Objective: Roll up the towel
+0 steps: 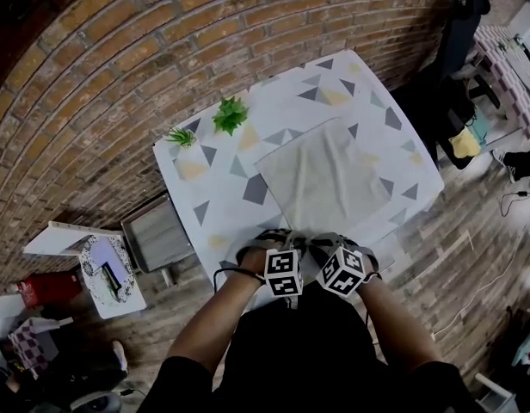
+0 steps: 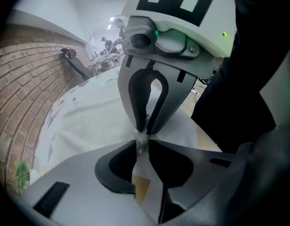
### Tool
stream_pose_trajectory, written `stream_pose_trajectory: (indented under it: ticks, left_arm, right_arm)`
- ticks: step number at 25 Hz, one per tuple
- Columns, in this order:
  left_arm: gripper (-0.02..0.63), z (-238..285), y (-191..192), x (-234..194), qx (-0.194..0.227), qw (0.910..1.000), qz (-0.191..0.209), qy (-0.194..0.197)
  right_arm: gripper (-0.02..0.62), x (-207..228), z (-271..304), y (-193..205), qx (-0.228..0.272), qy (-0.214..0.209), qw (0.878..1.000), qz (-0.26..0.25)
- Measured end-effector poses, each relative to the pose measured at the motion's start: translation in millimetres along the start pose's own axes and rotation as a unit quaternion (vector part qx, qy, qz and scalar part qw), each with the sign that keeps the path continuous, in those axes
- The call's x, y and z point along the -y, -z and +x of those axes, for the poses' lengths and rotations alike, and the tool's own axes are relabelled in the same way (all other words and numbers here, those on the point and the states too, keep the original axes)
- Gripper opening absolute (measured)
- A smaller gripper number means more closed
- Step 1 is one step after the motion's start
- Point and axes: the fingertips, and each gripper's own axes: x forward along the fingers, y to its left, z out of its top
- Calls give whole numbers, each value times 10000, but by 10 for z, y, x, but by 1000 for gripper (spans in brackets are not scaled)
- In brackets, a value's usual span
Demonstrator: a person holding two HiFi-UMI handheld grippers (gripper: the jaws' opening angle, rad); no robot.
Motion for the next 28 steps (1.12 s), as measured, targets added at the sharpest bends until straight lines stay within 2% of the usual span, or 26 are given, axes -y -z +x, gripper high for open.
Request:
stream_pose_trajectory:
  ticks: [3,7,9,10,13,15,18,23,25,28]
  left_arm:
    - [117,-3,-4,-42,-66,9999,77,-73]
    - [118,-7,-16,-56,-39,9999,120,-7]
    - [118,1,-24,-82,-17,9999,127,-56]
    - [114,3,-30,-108,-17,9999,132,-96]
    - [48,8,-45,-172,6,10000,-6,-39]
    - [37,6,-49,-203,24,9996,-251,151]
    - [35,14,-52,-229,32,9970,-599,494]
    - [35,30,-25,-205,-86,9910,-877,1012]
    - [35,25,-23,-228,-61,9895,-991,1048]
    - [37,10,-5,-280,-56,9922,-923,838]
  right_arm:
    - [49,10,-3,-21,60,-147,9998,129]
    - [38,86,-50,-57,358,-498,9940,906]
    - [38,140,-73,-61,409,-594,9915,1082]
    - [38,169,-83,-67,417,-618,9910,1114]
    - [44,266,-89,-60,373,-528,9913,1149]
    - [67,330,-107,-52,291,-332,9934,1057]
    - [83,372,-163,-115,364,-15,9973,645]
    - [81,239,-252,-229,581,-32,9983,66]
    - [81,215,-197,-180,460,-97,9989,5]
    - [47,264,-123,-124,366,-60,9992,118]
